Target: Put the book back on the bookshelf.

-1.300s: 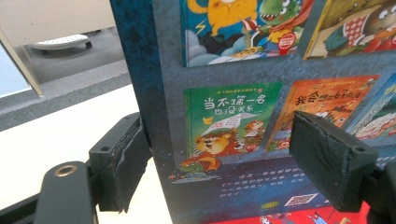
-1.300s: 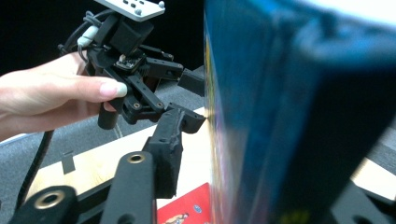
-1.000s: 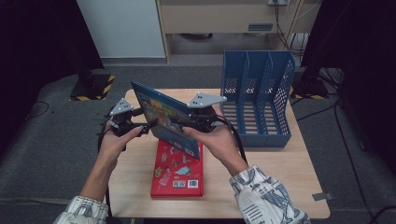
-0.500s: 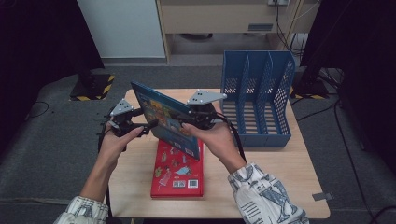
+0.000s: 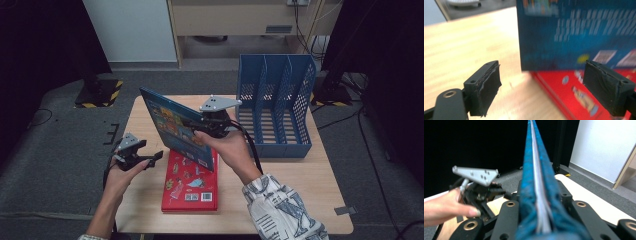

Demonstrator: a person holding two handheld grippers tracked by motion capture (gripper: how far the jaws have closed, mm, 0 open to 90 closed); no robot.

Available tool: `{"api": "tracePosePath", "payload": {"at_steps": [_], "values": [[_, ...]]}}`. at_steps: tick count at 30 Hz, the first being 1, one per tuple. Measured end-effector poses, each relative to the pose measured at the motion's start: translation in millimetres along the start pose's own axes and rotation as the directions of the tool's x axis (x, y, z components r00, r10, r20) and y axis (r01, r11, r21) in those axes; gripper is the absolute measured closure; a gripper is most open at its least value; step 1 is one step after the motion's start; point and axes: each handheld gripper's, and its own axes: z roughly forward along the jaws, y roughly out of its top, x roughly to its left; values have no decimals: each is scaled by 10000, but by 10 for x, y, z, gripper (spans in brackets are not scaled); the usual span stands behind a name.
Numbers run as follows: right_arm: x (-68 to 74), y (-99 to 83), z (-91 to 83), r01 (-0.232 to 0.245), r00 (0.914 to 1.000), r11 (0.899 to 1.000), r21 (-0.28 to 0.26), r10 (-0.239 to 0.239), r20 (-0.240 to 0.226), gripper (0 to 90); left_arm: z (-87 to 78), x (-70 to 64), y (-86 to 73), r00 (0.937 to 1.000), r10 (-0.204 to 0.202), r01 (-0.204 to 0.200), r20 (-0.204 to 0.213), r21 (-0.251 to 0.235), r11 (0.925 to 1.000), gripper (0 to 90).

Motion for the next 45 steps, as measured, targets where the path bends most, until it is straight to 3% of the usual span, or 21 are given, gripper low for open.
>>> {"api": "tracePosePath", "payload": {"at_steps": [5, 9, 12, 24, 45], "values": [[-24, -4, 8, -115, 9999, 9999, -35, 115, -25, 727, 113, -41, -133, 9997, 224, -230, 91, 734, 9970, 117], [-42, -12, 20, -172, 9998, 9998, -68, 172, -37, 733, 165, -65, -234, 9998, 95, -113, 185, 1034, 9946, 114], [-50, -20, 43, -250, 9996, 9996, -160, 248, -119, 772, 191, -89, -264, 9991, 409, -423, 133, 1378, 9896, 109], [-97, -15, 26, -214, 9998, 9994, -272, 214, 2, 815, 178, -76, -286, 9995, 312, -318, 65, 1372, 9900, 109], [-172, 69, -54, -608, 9978, 9963, -614, 624, 237, 819, 174, 14, -352, 9997, 137, -99, -218, 1642, 9864, 104]]}}
